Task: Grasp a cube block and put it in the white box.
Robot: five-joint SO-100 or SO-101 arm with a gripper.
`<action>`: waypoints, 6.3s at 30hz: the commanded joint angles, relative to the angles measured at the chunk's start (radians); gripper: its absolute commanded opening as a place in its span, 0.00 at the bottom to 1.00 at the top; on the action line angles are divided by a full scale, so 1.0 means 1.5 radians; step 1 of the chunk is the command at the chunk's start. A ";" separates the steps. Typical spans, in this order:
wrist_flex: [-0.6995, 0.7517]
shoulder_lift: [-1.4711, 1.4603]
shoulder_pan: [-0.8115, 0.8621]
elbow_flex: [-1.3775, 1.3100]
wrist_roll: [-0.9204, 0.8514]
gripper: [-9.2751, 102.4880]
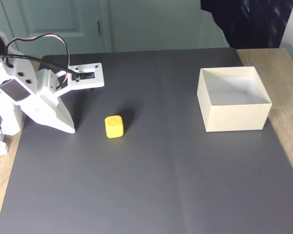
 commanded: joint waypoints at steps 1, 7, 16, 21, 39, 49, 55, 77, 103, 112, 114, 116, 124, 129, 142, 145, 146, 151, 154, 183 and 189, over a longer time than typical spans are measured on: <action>0.003 0.005 0.005 0.001 -0.002 0.09; 0.003 0.005 0.005 0.001 -0.002 0.09; 0.003 0.005 0.005 0.001 -0.002 0.09; 0.003 0.005 0.005 0.001 -0.002 0.09; 0.003 0.005 0.005 0.001 -0.002 0.09; 0.003 0.005 0.005 0.001 -0.002 0.09; 0.003 0.005 0.005 0.001 -0.002 0.09; 0.003 0.005 0.005 0.001 -0.002 0.09; -0.003 0.004 0.049 0.001 0.029 0.08; 0.001 0.003 0.033 -0.035 0.066 0.10; -0.004 0.003 0.025 -0.042 0.065 0.11; -0.013 0.004 0.015 -0.055 0.064 0.10; -0.088 -0.111 -0.014 -0.115 0.059 0.09; -0.114 -0.255 0.002 -0.239 0.065 0.08; -0.130 -0.590 0.057 -0.546 0.087 0.08; -0.129 -0.616 0.075 -0.546 0.103 0.08; -0.130 -0.624 0.079 -0.546 0.110 0.08; -0.153 -0.672 0.087 -0.553 0.129 0.13; -0.151 -0.713 0.097 -0.589 0.137 0.17; -0.183 -0.931 0.155 -0.677 0.211 0.34; -0.208 -0.962 0.147 -0.677 0.229 0.34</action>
